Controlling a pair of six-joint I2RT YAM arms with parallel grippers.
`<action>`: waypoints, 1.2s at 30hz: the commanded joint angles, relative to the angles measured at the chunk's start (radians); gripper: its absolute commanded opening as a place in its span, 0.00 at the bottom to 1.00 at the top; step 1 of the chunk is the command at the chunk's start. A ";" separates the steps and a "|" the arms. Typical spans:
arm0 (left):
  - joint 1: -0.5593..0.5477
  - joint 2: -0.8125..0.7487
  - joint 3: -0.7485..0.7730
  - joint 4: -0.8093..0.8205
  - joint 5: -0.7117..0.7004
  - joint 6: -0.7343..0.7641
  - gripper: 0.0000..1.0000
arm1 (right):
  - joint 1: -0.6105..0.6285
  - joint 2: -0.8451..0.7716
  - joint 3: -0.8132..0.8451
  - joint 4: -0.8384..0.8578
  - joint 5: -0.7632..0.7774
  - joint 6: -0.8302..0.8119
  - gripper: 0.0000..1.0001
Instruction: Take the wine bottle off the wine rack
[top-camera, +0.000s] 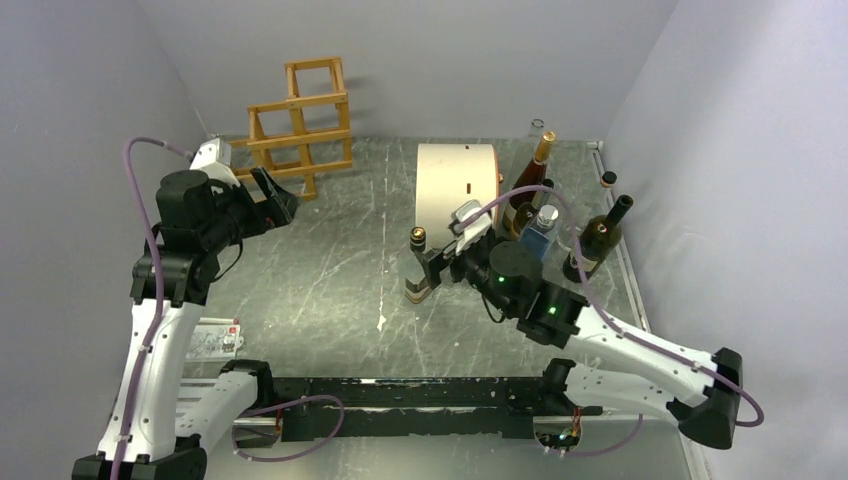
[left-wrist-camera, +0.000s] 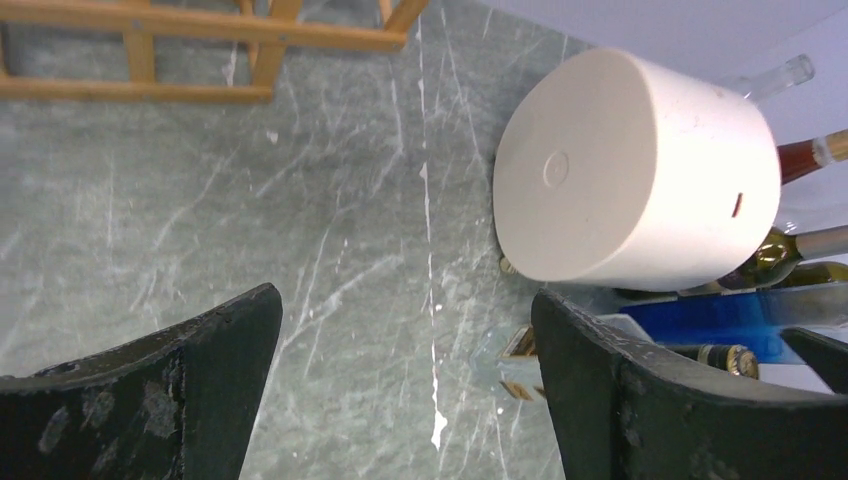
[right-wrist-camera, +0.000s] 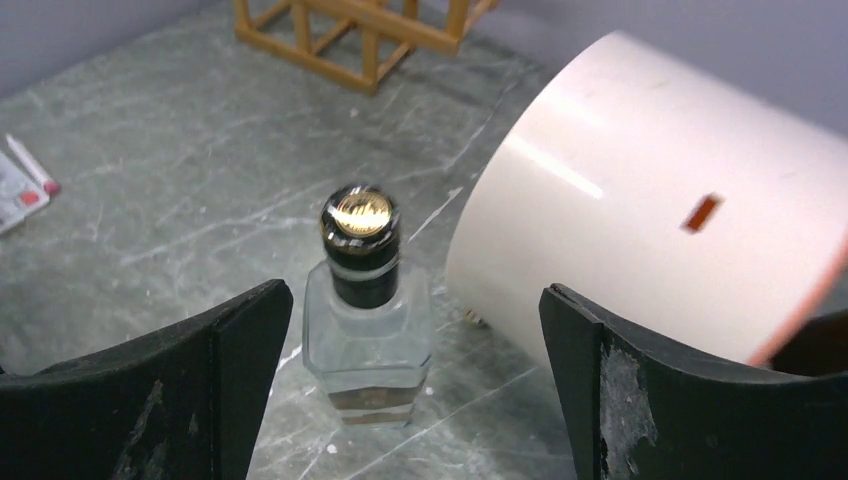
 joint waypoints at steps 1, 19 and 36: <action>-0.002 0.031 0.123 0.115 -0.016 0.074 0.98 | -0.003 -0.076 0.109 -0.193 0.140 -0.024 1.00; -0.002 -0.030 0.190 0.734 0.053 0.310 0.99 | -0.076 -0.063 0.682 -0.401 0.590 0.018 1.00; -0.003 -0.031 0.211 0.555 -0.104 0.412 0.99 | -0.676 0.183 0.794 -0.378 0.140 0.155 1.00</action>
